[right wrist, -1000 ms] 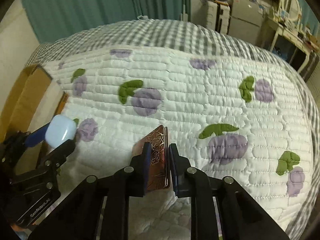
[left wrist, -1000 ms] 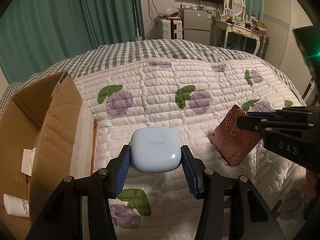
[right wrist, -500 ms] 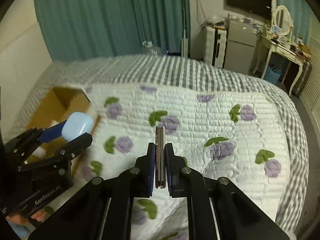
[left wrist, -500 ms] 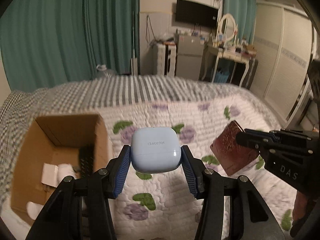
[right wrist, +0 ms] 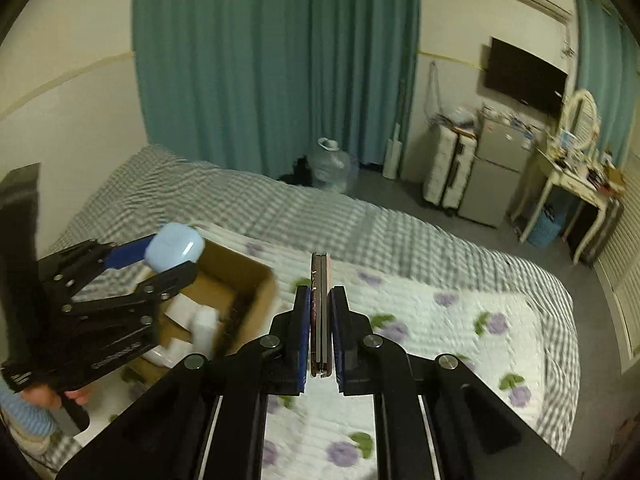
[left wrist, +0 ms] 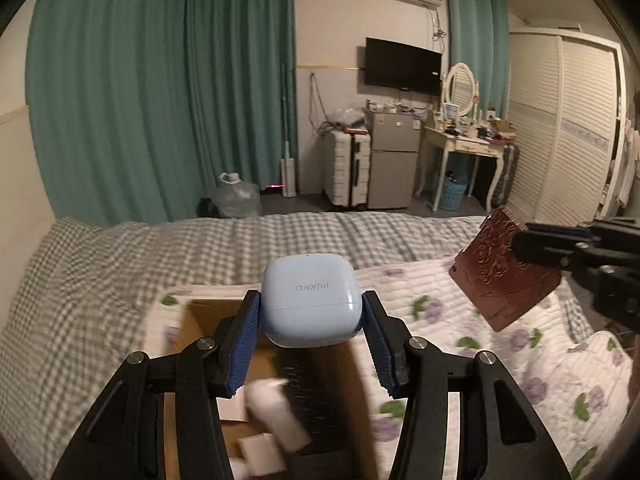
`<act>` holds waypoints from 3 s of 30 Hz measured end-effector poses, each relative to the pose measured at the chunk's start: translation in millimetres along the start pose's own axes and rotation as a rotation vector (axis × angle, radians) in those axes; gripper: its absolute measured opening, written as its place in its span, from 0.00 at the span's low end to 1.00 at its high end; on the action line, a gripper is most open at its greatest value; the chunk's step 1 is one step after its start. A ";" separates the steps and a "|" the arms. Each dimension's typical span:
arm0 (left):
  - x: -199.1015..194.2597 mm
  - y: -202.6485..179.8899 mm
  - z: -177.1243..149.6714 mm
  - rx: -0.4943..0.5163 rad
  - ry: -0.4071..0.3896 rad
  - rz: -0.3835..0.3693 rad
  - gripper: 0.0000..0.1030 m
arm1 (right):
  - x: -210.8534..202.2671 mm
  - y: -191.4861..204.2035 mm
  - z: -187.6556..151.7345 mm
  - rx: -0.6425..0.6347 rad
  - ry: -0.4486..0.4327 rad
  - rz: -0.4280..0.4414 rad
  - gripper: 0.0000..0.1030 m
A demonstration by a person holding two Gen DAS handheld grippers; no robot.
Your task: Organize rigid objects
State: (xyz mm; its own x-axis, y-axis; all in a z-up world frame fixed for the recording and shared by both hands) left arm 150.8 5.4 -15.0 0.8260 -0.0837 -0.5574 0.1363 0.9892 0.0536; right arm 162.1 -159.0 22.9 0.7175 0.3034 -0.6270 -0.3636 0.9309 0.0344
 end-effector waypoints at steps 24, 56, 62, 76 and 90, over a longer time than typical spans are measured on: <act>118.2 74.9 -76.2 -0.013 0.256 -0.059 0.52 | 133.3 102.7 -18.9 -0.066 0.149 0.092 0.09; 47.4 106.7 -57.3 -0.064 0.067 0.069 0.69 | 170.0 88.2 -36.8 0.016 0.214 -0.055 0.10; 41.7 107.5 -53.9 -0.064 0.037 0.083 0.69 | 175.7 77.6 -37.3 0.111 0.205 -0.055 0.41; -23.3 80.5 -27.4 -0.007 -0.093 0.090 0.70 | 86.1 70.5 -25.0 0.110 0.059 -0.061 0.58; -156.4 53.1 -8.8 -0.031 -0.279 0.087 0.75 | -99.7 64.8 -11.3 0.116 -0.299 -0.231 1.00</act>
State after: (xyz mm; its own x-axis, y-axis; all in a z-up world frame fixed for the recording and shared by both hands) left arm 24.0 72.0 67.8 0.9529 -0.0241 -0.3023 0.0455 0.9969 0.0638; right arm 60.2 -131.2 78.8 0.9203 0.1128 -0.3746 -0.1146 0.9933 0.0176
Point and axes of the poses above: each gripper's, at about its wrist camera, not at the fingertips, and x roughly the way its jaws point, y to its left, z to its top, the point moved 7 cm from there along x, roughly the way its jaws point, and after that the axes turned 3 degrees about z, right-handed, at the moved point
